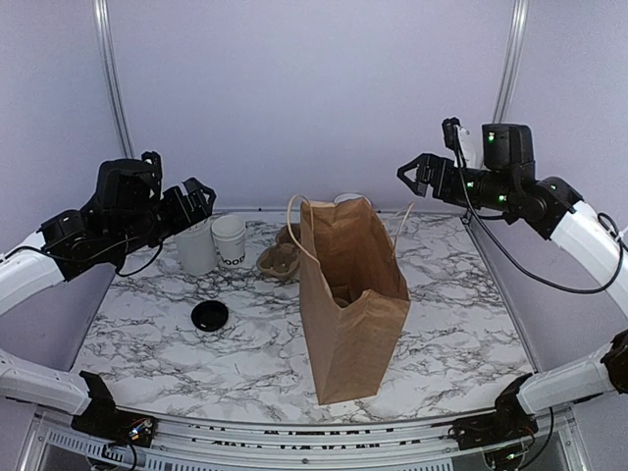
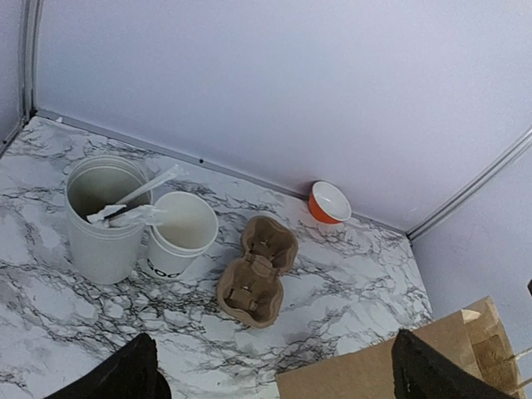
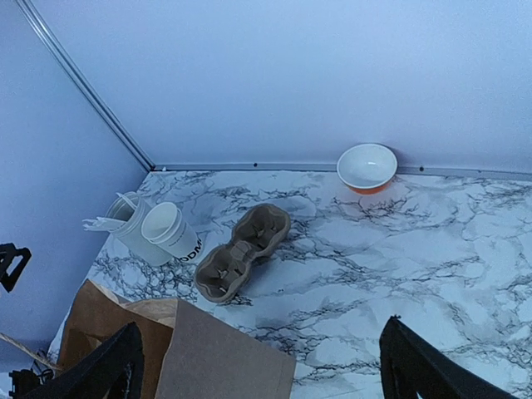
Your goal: Pack the takeout coffee
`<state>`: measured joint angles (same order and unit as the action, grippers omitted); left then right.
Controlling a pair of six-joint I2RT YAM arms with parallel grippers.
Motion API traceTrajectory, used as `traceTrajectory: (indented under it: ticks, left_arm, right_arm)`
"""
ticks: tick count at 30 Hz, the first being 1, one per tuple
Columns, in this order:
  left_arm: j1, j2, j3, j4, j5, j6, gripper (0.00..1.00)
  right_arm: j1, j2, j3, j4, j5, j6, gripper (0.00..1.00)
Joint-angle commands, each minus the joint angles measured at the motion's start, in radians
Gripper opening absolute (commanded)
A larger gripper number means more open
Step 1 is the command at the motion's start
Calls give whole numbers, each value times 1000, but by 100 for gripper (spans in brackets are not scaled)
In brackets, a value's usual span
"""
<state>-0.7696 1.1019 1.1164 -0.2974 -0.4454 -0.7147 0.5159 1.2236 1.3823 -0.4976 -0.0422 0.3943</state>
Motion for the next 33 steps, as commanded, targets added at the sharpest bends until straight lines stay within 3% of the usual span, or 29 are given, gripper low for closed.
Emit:
traceTrajectory:
  ticks: [1, 9, 14, 21, 27, 33]
  left_arm:
    - [97, 19, 83, -152, 5, 12, 99]
    - [301, 107, 178, -245, 97, 111, 94]
    - [366, 190, 211, -266, 139, 121, 72]
    - [423, 264, 186, -240, 185, 113, 51]
    - [445, 312, 184, -209, 226, 118, 43]
    - [450, 357, 195, -188, 240, 128, 42]
  right_arm:
    - [-12, -35, -30, 51, -40, 25, 95]
    - [-14, -88, -99, 71, -40, 46, 95]
    - [-14, -99, -107, 59, -43, 43, 95]
    - [-14, -110, -119, 48, -42, 44, 95]
    - [-14, -116, -130, 48, -45, 55, 95]
    - [-14, -126, -135, 38, -36, 55, 95]
